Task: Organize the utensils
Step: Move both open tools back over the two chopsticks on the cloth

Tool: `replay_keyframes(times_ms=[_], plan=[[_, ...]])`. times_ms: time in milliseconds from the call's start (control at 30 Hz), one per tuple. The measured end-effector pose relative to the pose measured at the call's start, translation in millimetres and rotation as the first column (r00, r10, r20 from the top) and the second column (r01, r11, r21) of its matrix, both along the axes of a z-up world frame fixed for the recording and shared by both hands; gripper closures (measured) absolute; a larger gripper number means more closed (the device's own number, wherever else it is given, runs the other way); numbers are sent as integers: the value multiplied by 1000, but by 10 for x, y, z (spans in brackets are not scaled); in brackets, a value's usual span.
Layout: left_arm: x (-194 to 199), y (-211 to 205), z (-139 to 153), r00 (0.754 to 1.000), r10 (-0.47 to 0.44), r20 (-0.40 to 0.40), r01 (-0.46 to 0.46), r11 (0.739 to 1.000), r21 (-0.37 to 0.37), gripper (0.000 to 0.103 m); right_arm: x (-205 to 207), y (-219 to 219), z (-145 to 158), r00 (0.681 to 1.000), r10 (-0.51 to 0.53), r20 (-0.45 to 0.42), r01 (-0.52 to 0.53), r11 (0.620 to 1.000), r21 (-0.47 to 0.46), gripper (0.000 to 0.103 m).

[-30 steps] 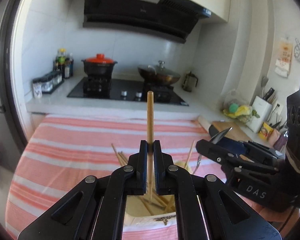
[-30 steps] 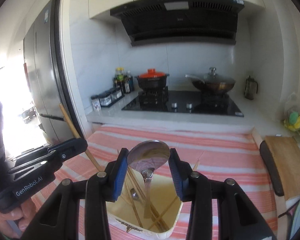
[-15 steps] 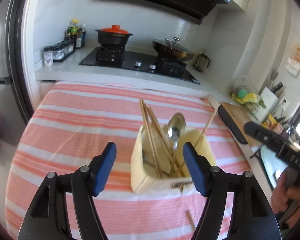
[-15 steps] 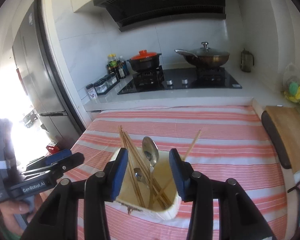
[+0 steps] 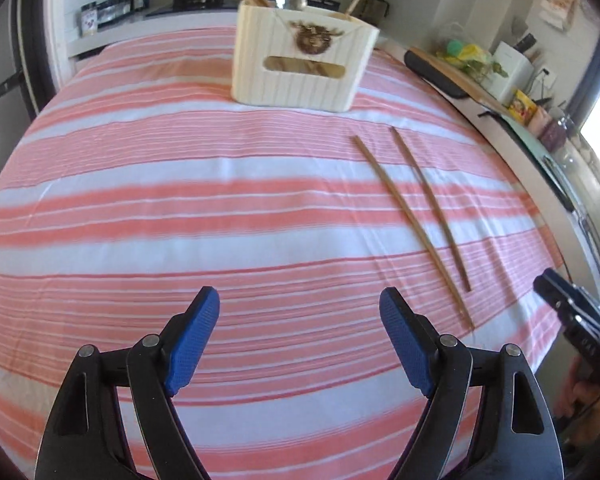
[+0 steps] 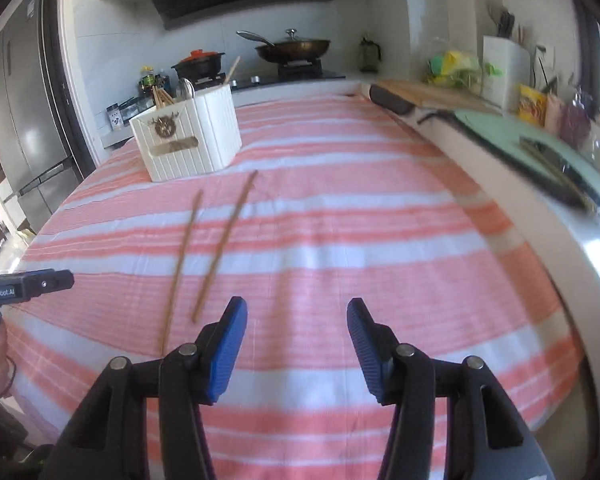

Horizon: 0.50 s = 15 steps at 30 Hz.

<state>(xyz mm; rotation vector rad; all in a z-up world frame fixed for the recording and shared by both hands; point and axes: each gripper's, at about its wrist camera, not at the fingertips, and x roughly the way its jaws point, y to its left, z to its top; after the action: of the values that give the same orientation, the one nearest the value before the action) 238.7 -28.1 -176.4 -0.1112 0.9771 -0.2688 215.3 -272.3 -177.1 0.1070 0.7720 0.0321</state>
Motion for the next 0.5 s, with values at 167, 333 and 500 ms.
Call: replay_keyframes(times_ms=[167,333,500], plan=[[227,-429,115,999,-8,32,8,1000,7,20,73,-63,10,1000,6,2,-6,1000,-20,50],[553,-882,-14,1000,-6,8,6,1000,26,20,211,14,78,1000,-10,26,9,999,31,50],[741,-1147,-258,1000,15,-15,-13,991,134,36,216,94,60,1000,16,18,-17,999,37,50]])
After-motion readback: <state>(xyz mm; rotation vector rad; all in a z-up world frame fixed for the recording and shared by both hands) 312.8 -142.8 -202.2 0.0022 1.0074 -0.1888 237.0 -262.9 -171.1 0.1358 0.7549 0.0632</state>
